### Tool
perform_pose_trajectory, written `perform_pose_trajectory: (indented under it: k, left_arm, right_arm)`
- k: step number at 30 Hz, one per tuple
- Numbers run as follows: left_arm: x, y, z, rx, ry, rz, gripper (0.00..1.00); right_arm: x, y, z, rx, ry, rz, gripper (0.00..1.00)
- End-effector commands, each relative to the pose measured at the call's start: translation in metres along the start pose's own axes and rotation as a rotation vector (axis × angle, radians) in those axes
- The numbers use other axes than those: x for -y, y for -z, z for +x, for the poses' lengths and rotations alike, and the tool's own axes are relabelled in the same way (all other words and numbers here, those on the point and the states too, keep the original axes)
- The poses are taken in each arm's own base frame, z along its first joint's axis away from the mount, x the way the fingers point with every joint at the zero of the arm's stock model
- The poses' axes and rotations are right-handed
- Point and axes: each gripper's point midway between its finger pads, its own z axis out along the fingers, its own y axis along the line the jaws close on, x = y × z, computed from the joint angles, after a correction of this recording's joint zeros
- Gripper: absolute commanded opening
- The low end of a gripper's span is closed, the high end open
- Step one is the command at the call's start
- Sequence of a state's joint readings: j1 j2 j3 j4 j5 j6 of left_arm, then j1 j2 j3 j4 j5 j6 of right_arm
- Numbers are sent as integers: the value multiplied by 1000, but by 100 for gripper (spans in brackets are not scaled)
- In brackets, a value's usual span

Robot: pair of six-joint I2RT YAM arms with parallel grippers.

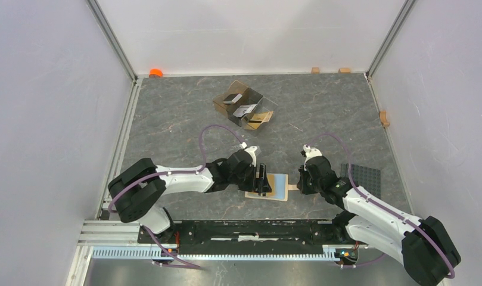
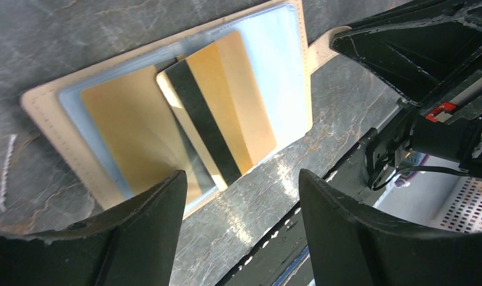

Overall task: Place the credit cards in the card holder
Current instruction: Insert the credit card into the card holder.

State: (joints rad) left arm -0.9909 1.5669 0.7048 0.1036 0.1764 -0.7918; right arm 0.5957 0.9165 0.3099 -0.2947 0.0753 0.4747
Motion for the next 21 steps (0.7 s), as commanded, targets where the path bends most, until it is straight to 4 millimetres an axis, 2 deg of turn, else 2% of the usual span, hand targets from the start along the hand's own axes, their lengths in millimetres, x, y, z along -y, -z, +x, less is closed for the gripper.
perform_pose_trajectory:
  k: [1,6,14,21]
  left_arm:
    - [-7,13,-9,37,-55,-66,74]
    - [-4,6,-10,40,-25,-40,71]
    - [-6,-14,-11,43,-2,4,57]
    - [-1,-25,-12,40,-10,51,51]
  right_arm:
    - [-4,4,-13,33,-7,-1,0]
    - [-4,4,-12,28,-7,-1,0]
    - [-2,4,-11,32,-8,4,0]
    - [-2,4,-10,27,-8,4,0]
